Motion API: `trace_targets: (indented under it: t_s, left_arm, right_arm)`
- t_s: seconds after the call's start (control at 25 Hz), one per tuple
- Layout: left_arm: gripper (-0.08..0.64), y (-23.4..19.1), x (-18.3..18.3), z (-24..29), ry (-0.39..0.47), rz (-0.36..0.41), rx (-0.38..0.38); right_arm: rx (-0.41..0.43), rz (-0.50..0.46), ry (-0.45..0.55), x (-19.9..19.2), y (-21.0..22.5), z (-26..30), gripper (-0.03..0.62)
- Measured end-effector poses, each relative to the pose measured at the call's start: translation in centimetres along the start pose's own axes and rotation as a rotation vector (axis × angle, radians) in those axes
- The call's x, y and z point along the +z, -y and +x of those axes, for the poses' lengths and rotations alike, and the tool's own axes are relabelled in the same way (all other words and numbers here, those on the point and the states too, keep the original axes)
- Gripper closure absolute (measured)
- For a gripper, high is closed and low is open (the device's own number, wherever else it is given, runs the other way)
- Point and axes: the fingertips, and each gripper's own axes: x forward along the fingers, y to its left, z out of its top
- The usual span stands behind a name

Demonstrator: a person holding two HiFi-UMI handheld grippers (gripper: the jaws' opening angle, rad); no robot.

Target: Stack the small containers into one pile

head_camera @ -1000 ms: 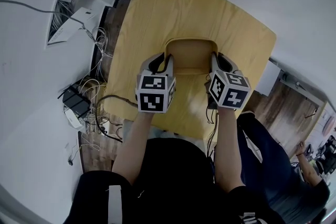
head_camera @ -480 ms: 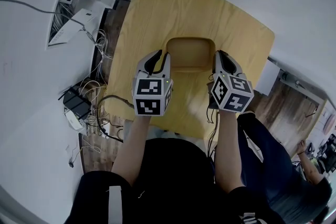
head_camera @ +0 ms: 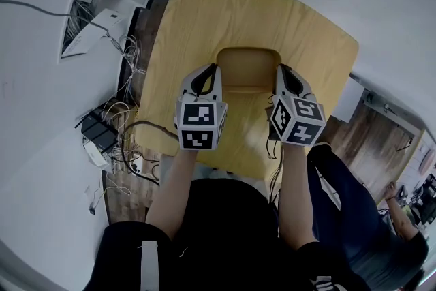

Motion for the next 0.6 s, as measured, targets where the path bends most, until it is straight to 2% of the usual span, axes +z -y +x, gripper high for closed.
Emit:
trace_targets:
  t_s: [0.32,0.6]
  left_arm:
    - [0.557,-0.1,0.1,-0.3,0.013,-0.008,0.005]
    - [0.557,0.9,1.5,-2.4,0.067,0.003,-0.011]
  right_arm:
    - [0.019,0.029,0.005,-0.1,0.0,-0.2,0.584]
    - [0.049,0.019,0.066,0.5,-1.2,-2.4,0.584]
